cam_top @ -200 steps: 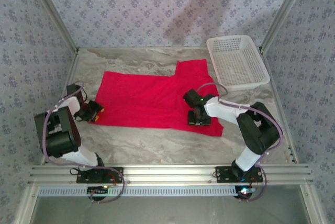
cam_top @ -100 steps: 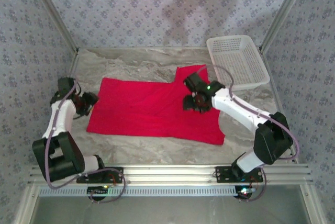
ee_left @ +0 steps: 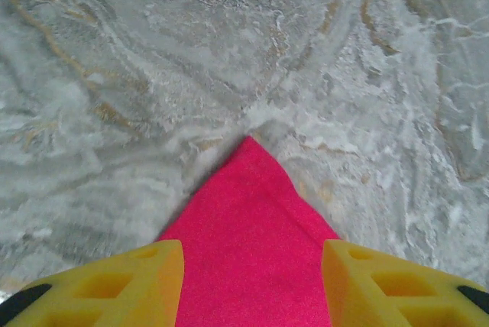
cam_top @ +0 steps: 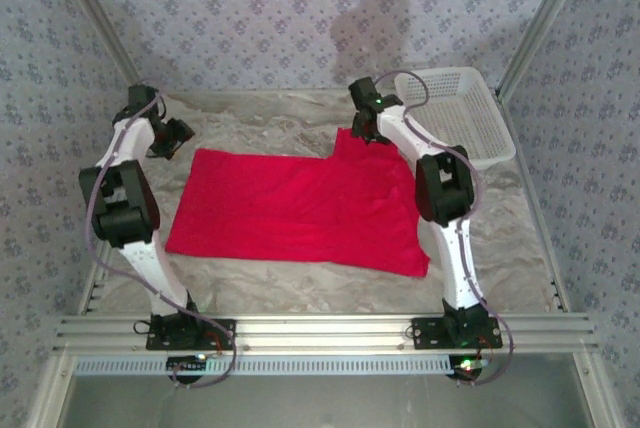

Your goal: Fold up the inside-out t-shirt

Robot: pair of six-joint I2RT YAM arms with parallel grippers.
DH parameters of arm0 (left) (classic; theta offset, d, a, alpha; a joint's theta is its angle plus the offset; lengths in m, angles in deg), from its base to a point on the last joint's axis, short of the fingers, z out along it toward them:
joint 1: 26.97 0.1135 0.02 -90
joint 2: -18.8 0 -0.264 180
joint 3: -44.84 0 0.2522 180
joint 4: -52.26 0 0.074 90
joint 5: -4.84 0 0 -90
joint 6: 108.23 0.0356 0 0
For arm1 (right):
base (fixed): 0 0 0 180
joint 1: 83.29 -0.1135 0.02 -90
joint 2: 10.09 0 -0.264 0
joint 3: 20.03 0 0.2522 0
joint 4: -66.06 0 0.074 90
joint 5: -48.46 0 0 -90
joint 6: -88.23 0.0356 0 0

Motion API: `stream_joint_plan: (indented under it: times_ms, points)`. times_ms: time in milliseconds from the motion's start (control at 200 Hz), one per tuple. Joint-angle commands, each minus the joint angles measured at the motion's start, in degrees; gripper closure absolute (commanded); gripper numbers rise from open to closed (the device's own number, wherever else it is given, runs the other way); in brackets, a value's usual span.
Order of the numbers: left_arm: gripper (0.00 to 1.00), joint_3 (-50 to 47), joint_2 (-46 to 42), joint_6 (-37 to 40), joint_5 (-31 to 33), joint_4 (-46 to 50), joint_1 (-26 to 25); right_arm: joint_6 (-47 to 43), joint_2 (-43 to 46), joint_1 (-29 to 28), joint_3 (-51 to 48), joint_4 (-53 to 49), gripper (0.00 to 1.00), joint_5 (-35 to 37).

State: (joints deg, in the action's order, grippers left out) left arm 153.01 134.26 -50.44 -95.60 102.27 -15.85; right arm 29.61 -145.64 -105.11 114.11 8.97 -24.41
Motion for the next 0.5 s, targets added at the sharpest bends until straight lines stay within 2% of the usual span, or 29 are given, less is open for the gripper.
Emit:
stream_joint_plan:
  times_ms: [0,290,495]
  points:
    - [0.49,5.0,3.2,2.6,0.3,4.2,-1.1,-1.9,-4.5,1.2,8.5,-5.8,0.36,5.2]
    - [0.50,11.1,11.0,2.9,1.7,5.5,-3.3,-1.0,-9.0,4.6,11.1,-4.0,0.30,0.2]
    - [0.56,13.6,15.3,2.9,2.6,7.2,-4.4,-1.4,-12.8,5.2,14.5,-5.3,0.30,-3.4]
